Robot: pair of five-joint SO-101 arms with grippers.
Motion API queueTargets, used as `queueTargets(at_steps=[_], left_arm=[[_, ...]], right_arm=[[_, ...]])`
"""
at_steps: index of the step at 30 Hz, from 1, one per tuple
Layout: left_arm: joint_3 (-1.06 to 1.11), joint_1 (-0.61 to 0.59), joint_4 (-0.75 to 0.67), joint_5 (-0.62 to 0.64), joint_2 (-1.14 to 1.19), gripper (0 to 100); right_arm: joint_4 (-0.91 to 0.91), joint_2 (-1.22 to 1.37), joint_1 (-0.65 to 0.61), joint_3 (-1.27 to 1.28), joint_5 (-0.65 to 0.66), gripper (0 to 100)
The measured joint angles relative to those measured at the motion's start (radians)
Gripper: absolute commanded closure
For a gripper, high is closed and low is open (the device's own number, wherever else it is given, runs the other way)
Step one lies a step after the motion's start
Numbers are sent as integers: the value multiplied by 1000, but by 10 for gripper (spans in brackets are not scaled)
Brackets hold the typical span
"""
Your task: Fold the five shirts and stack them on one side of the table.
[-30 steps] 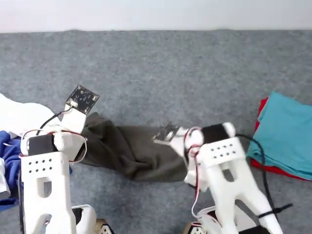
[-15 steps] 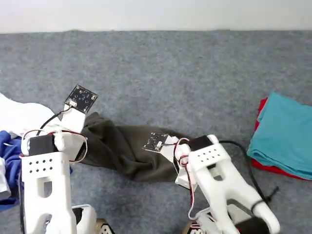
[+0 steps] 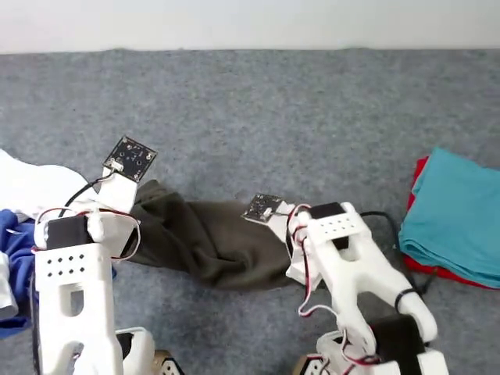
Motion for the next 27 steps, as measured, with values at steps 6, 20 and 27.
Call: queueTargets(at_steps=[6, 20, 27], left_arm=[[0, 0, 0, 0, 0, 986], [-169, 0, 57, 0, 0, 986], [-169, 0, 58, 0, 0, 986]], right_arm=[[198, 2, 84, -207, 2, 988], [482, 0, 190, -606, 107, 988], [308, 94, 52, -377, 6, 929]])
